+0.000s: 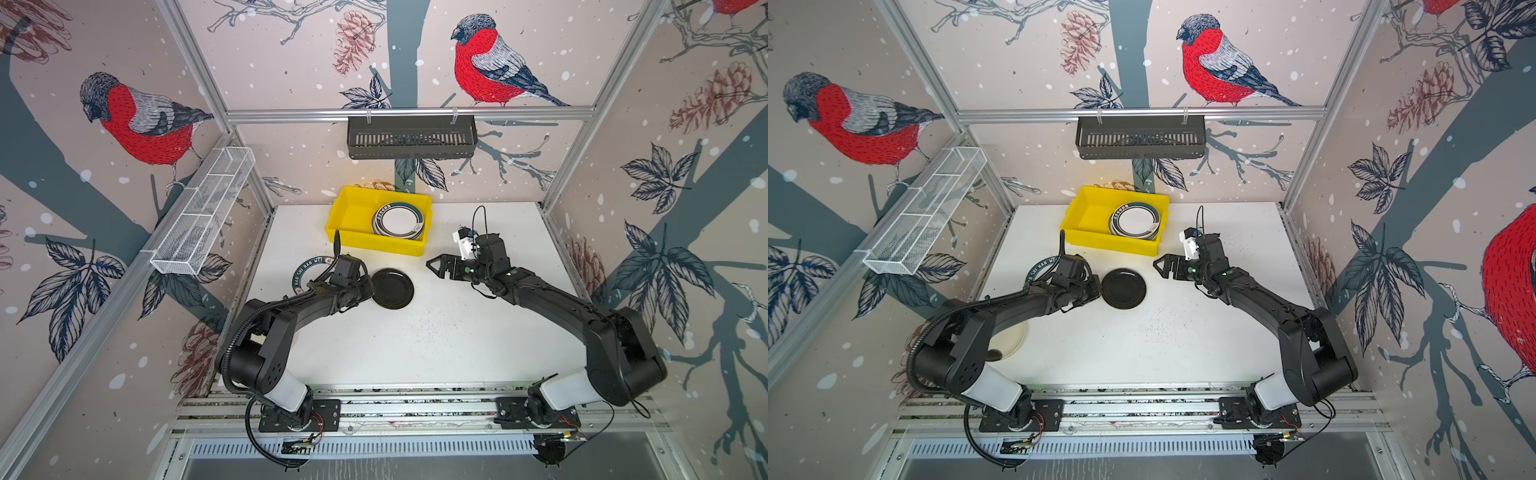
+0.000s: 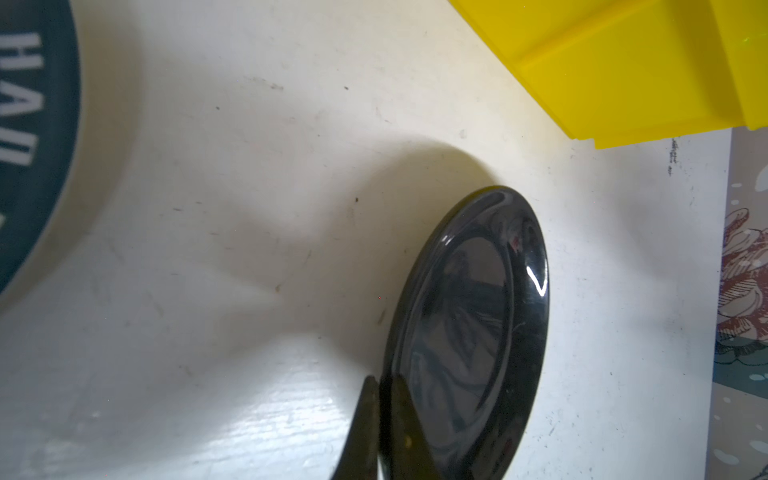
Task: Place the plates into the plastic bin on the countertop
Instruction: 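Tilt the black plate upright with left gripper while right gripper moves to meet it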
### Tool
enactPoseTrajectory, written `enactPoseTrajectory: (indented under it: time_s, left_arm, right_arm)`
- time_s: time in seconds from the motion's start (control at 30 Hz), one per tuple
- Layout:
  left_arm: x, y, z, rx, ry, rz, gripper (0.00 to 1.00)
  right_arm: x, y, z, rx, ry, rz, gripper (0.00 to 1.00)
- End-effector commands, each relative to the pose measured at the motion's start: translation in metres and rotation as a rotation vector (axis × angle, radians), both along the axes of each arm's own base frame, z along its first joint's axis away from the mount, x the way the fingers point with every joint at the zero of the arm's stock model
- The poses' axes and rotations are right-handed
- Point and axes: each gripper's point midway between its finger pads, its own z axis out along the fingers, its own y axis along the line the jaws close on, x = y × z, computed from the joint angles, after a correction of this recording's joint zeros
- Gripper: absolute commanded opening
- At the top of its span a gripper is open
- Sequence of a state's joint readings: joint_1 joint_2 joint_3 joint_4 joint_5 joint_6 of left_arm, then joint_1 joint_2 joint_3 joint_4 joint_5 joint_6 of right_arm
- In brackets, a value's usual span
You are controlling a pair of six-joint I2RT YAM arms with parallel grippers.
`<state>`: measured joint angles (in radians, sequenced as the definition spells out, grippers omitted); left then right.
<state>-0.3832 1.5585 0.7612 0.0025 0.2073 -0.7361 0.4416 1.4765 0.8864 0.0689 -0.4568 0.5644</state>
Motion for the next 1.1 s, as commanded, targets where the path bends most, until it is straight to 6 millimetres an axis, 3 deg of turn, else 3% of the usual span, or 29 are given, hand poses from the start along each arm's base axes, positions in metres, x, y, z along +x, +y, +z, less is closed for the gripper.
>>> enactPoseTrajectory:
  time_s: [0.0, 0.23, 0.67, 0.83, 1.07]
  left_arm:
    - [0.004, -0.011, 0.015, -0.070, -0.031, -0.017, 0.00]
    - [0.014, -0.035, 0.044, -0.223, -0.068, -0.061, 0.00]
    - [0.022, -0.042, 0.081, -0.312, -0.170, -0.052, 0.00]
    - [0.023, -0.045, 0.097, -0.351, -0.217, -0.060, 0.00]
    - [0.021, -0.049, 0.103, -0.366, -0.242, -0.073, 0.00]
  right_arm:
    - [-0.001, 0.004, 0.007, 0.032, -0.015, 0.015, 0.99]
    - [-0.001, 0.006, 0.004, 0.043, 0.007, 0.018, 0.97]
    - [-0.001, 0.014, -0.005, 0.067, 0.040, 0.037, 0.82]
    - [0.001, 0.021, -0.006, 0.096, 0.054, 0.058, 0.70]
    - [0.004, 0.031, -0.005, 0.102, 0.055, 0.078, 0.50]
